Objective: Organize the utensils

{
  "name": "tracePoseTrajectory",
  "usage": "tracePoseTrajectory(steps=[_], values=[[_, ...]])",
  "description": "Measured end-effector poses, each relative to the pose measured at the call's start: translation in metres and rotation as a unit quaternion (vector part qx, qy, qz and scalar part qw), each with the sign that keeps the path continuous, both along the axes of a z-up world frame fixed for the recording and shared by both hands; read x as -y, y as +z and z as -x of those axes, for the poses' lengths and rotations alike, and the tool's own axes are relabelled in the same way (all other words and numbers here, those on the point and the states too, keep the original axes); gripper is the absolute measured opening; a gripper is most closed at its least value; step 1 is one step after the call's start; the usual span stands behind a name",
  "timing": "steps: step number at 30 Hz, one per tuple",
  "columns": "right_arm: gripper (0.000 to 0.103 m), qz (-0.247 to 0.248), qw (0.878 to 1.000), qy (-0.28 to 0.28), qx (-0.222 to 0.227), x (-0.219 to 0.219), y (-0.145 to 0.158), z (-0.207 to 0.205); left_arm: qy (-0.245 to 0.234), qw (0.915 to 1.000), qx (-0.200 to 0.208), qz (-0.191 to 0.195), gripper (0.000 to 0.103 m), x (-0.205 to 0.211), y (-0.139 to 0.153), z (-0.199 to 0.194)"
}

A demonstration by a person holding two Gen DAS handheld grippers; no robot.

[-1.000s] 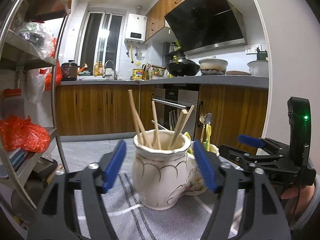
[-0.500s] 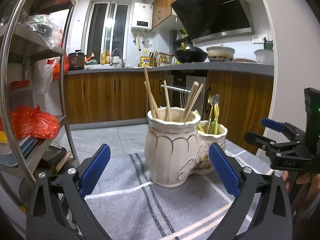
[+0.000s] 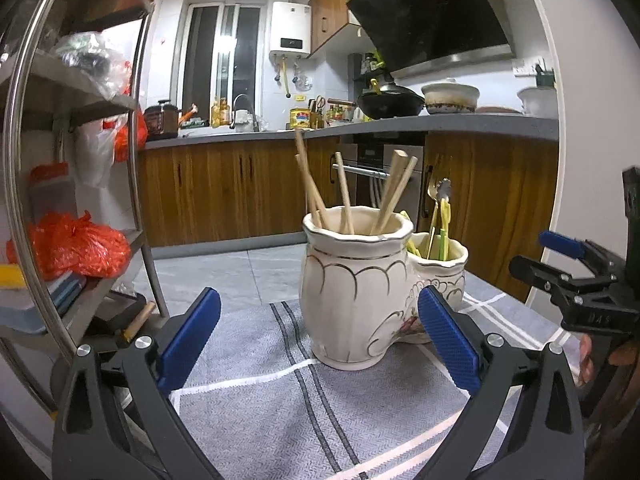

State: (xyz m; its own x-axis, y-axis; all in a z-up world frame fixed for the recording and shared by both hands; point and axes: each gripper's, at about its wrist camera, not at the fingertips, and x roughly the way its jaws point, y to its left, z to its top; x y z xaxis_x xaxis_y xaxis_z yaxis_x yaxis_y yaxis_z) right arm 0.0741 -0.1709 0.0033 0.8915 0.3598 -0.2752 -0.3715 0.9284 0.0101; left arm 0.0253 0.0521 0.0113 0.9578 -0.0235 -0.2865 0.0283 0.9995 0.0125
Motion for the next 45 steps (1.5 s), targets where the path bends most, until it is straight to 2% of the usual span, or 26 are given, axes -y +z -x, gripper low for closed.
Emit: tracePoseTrajectory(steps=[7, 45], values=[[0.098, 0.000, 1.000, 0.000, 0.000, 0.0003, 0.0000, -0.0001, 0.012, 0.9999, -0.002, 0.000, 0.097, -0.0009, 0.0003, -0.0009], [0.098, 0.000, 1.000, 0.000, 0.000, 0.0002, 0.0002, -0.0002, 0.013, 0.9999, -0.008, 0.001, 0.097, 0.0003, -0.0023, -0.0010]])
